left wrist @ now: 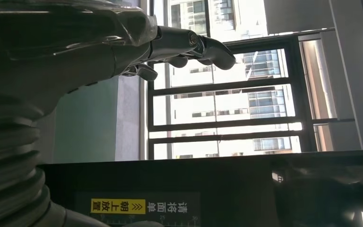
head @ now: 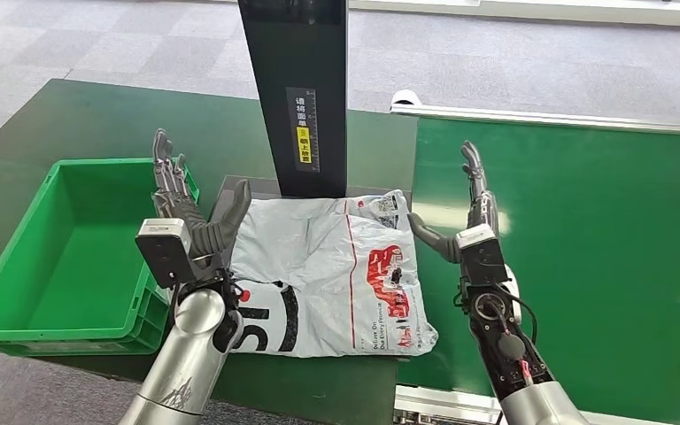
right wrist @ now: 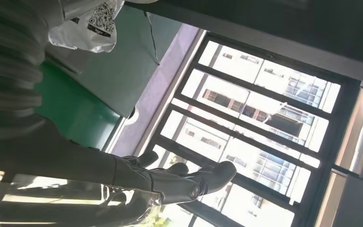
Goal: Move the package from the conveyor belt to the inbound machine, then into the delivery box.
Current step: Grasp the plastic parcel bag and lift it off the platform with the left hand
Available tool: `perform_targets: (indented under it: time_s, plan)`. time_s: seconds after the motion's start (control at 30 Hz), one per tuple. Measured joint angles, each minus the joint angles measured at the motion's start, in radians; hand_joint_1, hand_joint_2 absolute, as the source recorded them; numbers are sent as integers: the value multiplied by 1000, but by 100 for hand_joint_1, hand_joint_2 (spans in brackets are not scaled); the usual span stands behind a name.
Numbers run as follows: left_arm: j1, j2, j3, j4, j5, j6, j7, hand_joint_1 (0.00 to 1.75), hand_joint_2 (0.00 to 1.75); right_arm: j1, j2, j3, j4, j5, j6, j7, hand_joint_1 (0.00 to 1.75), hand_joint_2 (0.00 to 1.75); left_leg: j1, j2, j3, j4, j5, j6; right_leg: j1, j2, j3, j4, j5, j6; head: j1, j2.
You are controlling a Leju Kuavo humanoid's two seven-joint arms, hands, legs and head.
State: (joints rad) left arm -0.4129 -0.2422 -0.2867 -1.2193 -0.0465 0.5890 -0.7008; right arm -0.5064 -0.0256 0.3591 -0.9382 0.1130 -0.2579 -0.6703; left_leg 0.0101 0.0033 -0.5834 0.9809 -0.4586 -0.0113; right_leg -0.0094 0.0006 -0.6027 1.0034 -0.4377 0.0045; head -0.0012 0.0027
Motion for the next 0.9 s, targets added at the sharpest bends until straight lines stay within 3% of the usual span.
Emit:
perform_targets:
  time_s: [0.13, 0.4, 0.5, 0.67, 0.9]
  plan:
    - [0, 0, -4, 3, 16, -47, 0, 0, 175, 4, -1, -23, -12, -19, 0, 6, 0, 175, 0, 0, 0, 0, 0, 0, 0, 0, 0, 0, 0, 0, 0, 0]
    - [-14, 10, -26, 77, 53, -436, 31, 0, 175, 15, 0, -169, -49, -216, 93, 128, 0, 175, 0, -1, 0, 0, 0, 0, -1, 0, 0, 0, 0, 0, 0, 0]
    - [-32, 16, -59, 126, -72, -458, 62, 0, 175, 25, -1, -213, -63, -251, 111, 164, 0, 175, 0, -1, 0, 0, 0, 0, 0, 0, 0, 0, 0, 0, 0, 0]
    - [-90, 12, -191, 254, -494, -439, 133, 0, 175, 35, -3, -251, -68, -256, 122, 170, 0, 175, 0, -1, 0, 0, 0, 0, 0, 0, 0, 0, 0, 0, 0, 0]
    - [-137, -18, -332, 442, -691, -650, 209, 0, 175, 41, -5, -271, -70, -212, 141, 178, 0, 175, 0, 1, 0, 0, 0, 0, -1, 0, 0, 0, 0, 0, 0, 0]
